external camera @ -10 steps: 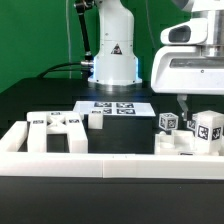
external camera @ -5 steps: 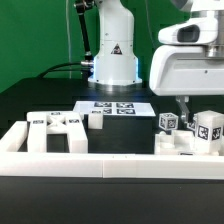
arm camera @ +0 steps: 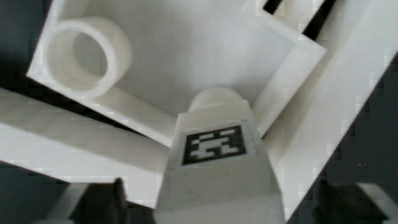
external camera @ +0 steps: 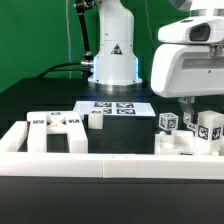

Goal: Assemble chair

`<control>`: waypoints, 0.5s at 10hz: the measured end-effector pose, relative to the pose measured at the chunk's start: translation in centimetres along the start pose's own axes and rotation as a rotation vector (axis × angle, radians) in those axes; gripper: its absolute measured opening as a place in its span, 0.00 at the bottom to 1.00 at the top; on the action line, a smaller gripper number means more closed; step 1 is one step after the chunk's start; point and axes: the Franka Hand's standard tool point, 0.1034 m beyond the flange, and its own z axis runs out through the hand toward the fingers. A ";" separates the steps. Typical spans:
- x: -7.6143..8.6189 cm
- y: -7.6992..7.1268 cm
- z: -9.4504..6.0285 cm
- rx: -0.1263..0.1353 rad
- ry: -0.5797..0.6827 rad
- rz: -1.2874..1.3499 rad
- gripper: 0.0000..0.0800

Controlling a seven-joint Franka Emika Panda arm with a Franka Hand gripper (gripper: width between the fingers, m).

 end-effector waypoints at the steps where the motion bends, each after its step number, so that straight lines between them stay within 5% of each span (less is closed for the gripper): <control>1: 0.0 0.0 0.0 0.000 0.000 0.004 0.48; 2: 0.0 0.0 0.0 0.000 0.000 0.031 0.36; 5: 0.0 0.0 0.0 0.001 0.000 0.115 0.36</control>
Offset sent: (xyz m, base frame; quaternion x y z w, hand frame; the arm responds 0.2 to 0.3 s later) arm 0.0000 0.0000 0.0000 0.0000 0.0000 0.0000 1.0000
